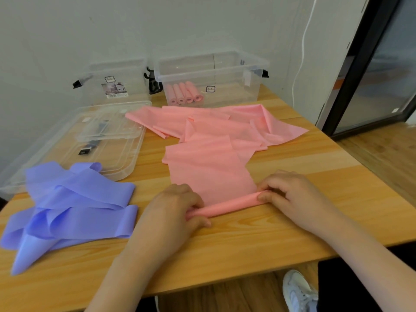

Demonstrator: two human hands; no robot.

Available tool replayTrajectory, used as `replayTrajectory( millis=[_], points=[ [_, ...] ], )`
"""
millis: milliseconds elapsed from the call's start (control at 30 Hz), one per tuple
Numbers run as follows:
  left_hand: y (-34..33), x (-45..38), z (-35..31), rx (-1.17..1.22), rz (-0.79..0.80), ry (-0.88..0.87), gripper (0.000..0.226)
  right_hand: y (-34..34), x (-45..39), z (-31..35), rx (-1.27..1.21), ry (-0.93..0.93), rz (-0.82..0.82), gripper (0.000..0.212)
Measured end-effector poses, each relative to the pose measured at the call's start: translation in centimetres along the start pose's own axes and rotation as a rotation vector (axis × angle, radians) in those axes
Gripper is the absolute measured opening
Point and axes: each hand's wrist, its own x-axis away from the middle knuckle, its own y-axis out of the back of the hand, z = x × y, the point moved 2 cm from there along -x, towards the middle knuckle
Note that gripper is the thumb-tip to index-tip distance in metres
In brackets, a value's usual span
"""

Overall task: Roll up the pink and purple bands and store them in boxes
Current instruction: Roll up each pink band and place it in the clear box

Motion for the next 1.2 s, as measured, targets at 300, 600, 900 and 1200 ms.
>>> replayTrajectory(
  millis=[300,600,900,1200],
  points=[
    [0.12,0.17,-0.53,0.036,-0.105,0.032,0.014,0.03,0.21,0.49,-0.066,0.039,0.094,0.028],
    [0.03,0.17,-0.35,0.038,-0.008,-0.026,0.032,-0.13,0.15,0.15,-0.069,0.057,0.12,0.015],
    [0.27,0.26,-0.27,0.097,0.045,-0.013,0.048,0.08,0.18,0.31,-0.062,0.053,0.069,0.017],
    [0.69,0.36,-0.43,0.079,-0.028,0.034,0.03,0.12,0.35,0.33,-0.056,0.022,0.032,0.032]
  ],
)
